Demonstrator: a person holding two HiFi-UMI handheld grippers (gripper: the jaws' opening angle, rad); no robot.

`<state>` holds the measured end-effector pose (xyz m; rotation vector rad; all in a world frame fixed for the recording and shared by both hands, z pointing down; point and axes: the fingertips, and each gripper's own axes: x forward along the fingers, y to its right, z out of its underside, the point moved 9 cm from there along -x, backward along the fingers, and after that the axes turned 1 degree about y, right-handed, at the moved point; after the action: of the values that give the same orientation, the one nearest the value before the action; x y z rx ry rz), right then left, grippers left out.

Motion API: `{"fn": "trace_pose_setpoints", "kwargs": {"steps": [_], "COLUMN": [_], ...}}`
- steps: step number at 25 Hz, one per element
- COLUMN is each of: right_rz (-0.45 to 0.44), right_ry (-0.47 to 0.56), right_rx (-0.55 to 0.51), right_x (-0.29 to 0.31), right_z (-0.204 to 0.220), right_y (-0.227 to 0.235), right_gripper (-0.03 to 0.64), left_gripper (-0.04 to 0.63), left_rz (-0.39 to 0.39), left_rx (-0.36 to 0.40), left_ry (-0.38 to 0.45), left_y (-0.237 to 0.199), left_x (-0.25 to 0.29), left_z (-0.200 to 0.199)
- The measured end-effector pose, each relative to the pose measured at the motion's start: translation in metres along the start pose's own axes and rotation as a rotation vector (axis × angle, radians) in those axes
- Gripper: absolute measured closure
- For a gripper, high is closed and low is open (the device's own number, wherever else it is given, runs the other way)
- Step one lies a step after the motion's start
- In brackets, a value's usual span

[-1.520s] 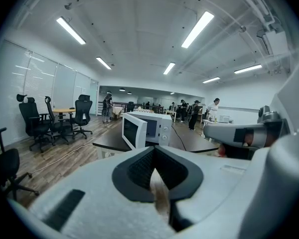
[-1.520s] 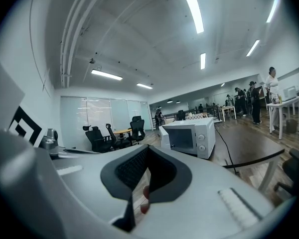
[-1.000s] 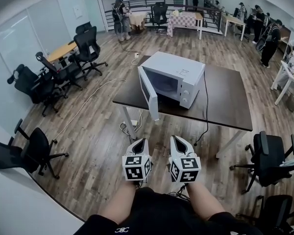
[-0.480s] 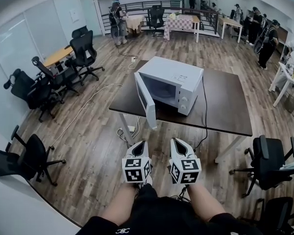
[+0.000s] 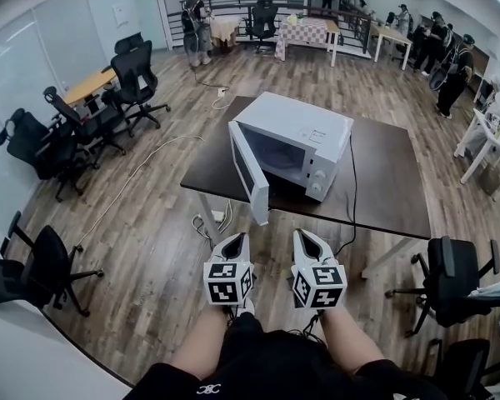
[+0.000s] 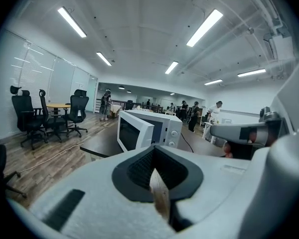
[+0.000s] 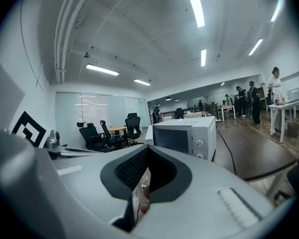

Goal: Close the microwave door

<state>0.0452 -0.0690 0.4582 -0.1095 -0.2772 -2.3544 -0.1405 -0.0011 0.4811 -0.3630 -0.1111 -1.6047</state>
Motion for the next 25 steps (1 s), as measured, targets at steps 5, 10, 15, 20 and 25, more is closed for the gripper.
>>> {"fn": "trace_pose_setpoints", "kwargs": {"steps": [5,10,15,20,25], "right_rz": [0.029,0.063,0.105,0.156,0.21], "right_ry": [-0.024,-0.041,-0.066,-0.081,-0.087], "right_rx": [0.01,0.007,0.014,0.028,0.038], "right_x": [0.032,0.061,0.08,0.096,0.108], "right_z": [-0.002,-0.006,-0.003,0.0,-0.002], "right_y": [0.002,0.004,0.008,0.018,0.025], "right_gripper": [0.611,0.611,0.611,0.611,0.611], "left_gripper": [0.584,0.477,0.432,0.408,0.403], "left_rz": [0.079,0.189,0.241,0.303,0.33], "left_rx": [0.029,0.043,0.088,0.141,0.204], "left_ry": [-0.03,-0.03,-0.053,-0.107,-0.137], "left_y": [-0.021,-0.044,-0.062,-0.068,-0.072], "left_x": [0.029,0.066,0.107,0.151,0.176], "left_z": [-0.007,-0.017,-0.022,-0.021,-0.021]}}
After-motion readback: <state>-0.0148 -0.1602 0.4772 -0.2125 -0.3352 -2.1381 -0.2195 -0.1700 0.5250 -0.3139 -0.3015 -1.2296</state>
